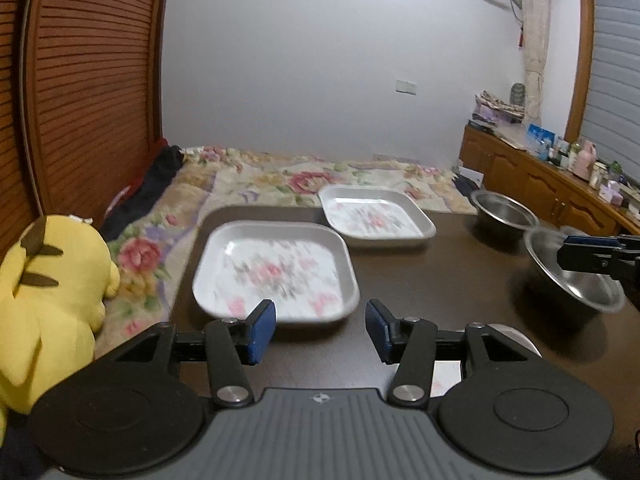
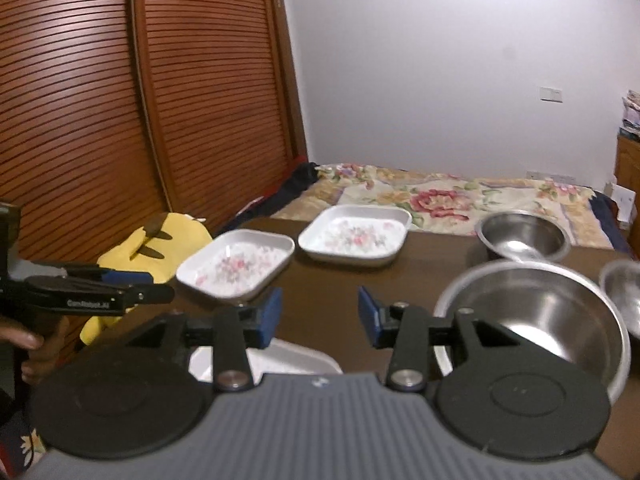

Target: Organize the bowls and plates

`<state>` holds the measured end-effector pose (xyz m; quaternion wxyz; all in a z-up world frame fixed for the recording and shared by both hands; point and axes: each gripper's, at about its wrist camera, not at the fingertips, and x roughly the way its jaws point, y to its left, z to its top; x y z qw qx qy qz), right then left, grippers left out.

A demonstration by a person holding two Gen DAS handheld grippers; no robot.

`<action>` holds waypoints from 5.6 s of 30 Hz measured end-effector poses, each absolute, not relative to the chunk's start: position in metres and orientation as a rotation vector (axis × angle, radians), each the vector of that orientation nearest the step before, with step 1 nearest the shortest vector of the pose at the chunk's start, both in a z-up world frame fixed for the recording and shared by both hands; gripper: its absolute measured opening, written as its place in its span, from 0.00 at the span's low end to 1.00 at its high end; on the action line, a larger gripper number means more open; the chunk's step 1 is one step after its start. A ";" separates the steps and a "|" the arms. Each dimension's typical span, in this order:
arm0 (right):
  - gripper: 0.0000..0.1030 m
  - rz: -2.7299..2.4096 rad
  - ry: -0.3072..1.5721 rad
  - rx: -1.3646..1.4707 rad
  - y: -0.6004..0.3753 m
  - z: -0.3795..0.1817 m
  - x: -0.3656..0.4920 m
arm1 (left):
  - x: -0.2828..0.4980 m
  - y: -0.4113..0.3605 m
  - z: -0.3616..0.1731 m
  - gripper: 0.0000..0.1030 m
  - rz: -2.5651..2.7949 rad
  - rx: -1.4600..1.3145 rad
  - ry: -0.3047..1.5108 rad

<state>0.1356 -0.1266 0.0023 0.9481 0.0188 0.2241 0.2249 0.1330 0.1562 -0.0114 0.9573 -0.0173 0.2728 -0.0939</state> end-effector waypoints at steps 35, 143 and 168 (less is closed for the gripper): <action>0.43 0.618 0.828 0.077 -0.025 -0.042 0.263 | 0.231 0.234 -0.059 0.38 -0.080 -0.121 0.637; 0.17 0.665 0.735 0.140 -0.145 -0.036 0.128 | 0.060 0.121 -0.029 0.16 -0.325 -0.075 0.575; 0.17 0.618 0.724 0.106 -0.148 -0.044 0.115 | 0.056 0.102 -0.050 0.17 -0.305 0.015 0.630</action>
